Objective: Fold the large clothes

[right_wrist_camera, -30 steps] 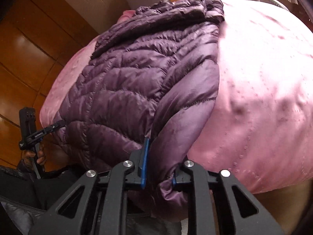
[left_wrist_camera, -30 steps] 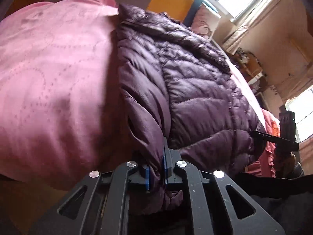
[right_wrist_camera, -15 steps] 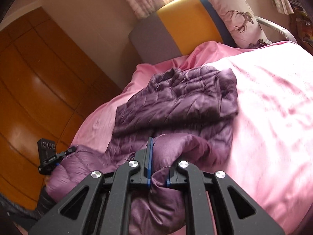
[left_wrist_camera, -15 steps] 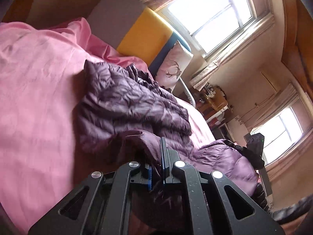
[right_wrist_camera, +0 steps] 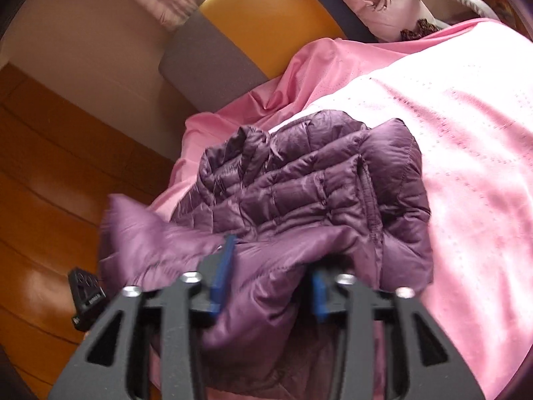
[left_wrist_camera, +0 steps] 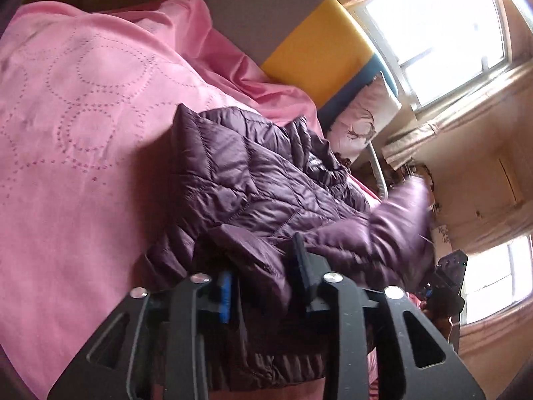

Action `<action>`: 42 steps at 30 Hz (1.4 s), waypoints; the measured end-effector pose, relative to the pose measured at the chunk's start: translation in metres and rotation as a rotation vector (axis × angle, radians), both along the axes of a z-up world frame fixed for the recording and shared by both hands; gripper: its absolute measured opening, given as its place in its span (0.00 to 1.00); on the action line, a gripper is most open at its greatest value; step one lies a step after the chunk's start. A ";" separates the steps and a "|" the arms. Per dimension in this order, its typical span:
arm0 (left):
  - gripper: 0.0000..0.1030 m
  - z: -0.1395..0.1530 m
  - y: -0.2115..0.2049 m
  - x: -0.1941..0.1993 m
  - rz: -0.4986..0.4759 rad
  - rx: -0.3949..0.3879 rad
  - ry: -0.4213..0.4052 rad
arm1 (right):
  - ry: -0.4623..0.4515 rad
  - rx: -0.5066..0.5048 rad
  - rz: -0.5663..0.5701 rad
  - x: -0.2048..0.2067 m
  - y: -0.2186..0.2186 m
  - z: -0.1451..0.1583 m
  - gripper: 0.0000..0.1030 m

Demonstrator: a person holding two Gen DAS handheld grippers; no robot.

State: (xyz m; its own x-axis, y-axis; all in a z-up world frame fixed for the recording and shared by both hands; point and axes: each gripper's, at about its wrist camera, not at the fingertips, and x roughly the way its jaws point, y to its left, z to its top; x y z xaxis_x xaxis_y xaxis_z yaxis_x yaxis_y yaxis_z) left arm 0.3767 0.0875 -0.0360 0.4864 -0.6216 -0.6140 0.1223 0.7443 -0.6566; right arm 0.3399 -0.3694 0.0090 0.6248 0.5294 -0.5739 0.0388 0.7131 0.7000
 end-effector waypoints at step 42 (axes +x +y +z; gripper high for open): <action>0.30 -0.053 0.015 -0.163 -0.190 0.038 -0.059 | 0.010 -0.234 0.059 -0.218 0.012 -0.043 0.24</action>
